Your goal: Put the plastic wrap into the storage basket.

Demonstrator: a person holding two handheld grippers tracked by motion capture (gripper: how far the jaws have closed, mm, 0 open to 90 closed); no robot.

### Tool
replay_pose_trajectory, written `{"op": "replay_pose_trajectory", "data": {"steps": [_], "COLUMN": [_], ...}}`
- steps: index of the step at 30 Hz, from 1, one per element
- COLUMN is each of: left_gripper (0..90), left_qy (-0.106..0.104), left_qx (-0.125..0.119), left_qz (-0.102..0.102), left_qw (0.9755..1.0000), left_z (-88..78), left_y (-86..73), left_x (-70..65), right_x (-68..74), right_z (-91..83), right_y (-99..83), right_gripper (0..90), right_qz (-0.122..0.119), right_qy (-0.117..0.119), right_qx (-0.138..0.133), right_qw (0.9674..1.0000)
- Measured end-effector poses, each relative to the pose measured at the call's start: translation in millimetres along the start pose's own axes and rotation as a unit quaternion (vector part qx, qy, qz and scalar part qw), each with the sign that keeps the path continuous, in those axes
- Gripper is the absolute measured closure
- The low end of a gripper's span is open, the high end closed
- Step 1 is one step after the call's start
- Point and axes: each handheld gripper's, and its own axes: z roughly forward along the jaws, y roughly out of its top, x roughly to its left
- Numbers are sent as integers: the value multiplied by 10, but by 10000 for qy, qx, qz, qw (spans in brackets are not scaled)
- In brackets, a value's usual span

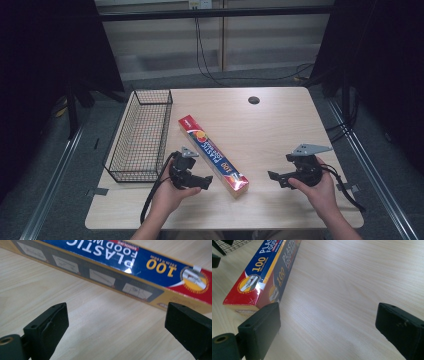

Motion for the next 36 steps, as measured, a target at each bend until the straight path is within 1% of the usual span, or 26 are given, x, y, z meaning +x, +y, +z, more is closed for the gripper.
{"op": "replay_pose_trajectory", "data": {"steps": [2,3,4,5,6,7,8,9,10,11,12,13,14,15,16,17,18,19,20,24,25,26,27,31,34,36], "left_gripper": [50,50,50,48,48,46,45,45,45,44,43,37,37,36,33,33,32,32,28,21,20,20,20,12,11,0], "left_qy": [25,-17,13,13,28,28,18,77,77,111,195,195,230,216,216,216,216,213,235,368,425,425,527,540,609,600], "left_qx": [35,2,-49,-49,-29,-16,-3,45,45,32,138,138,146,189,189,147,147,170,234,372,340,340,357,344,415,429], "left_qz": [-22,-79,-259,-259,-330,-452,-611,-630,-630,-691,-829,-829,-890,-1134,-1134,-1287,-1287,-1363,-1486,-1587,-1617,-1617,-1614,-1768,-1781,-1796], "left_qw": [10000,10000,9997,9997,9994,9990,9981,9980,9980,9975,9963,9963,9957,9931,9931,9913,9913,9903,9883,9859,9853,9853,9848,9822,9812,9810], "left_z": [3,10,35,35,53,70,93,94,94,111,156,156,183,233,233,268,268,286,346,474,502,502,546,625,689,711], "left_y": [25,54,126,126,170,218,315,360,360,399,455,455,476,522,522,572,572,596,635,667,672,672,685,704,712,715], "left_x": [9,21,18,18,18,28,55,71,71,79,122,122,142,176,176,194,194,197,199,197,191,191,178,157,129,124], "right_x": [-5,-5,-2,-2,0,-2,2,-5,-8,-12,-17,-17,-18,-20,-21,-22,-22,-23,-22,-19,-18,-19,-20,-25,-18,-15], "right_z": [-1,-1,8,8,10,11,9,9,7,4,2,2,1,-3,-7,-9,-9,-9,-10,-10,-12,-14,-16,-17,-7,-1], "right_y": [-13,-13,-14,-14,-13,-4,1,4,6,5,3,3,2,2,4,4,4,5,6,7,6,6,6,7,4,2], "right_gripper": [62,62,64,64,64,67,67,67,67,67,67,67,67,67,67,67,67,67,68,69,69,70,70,70,70,70], "right_qz": [12,12,24,24,38,11,48,33,31,25,28,28,46,57,71,73,73,68,85,95,98,84,87,136,126,152], "right_qy": [-4,-4,-14,-14,-7,36,14,32,31,16,24,24,18,-10,11,8,8,9,12,13,20,12,-14,-21,-1,8], "right_qx": [35,35,43,43,38,31,24,2,1,9,2,2,-10,-19,-25,-32,-32,-49,-67,-72,-64,-56,-58,-109,-80,-81], "right_qw": [10000,10000,10000,10000,10000,10000,10000,10000,10000,10000,10000,10000,10000,10000,10000,10000,10000,10000,9999,9999,9999,9999,9999,9998,9999,9999]}}
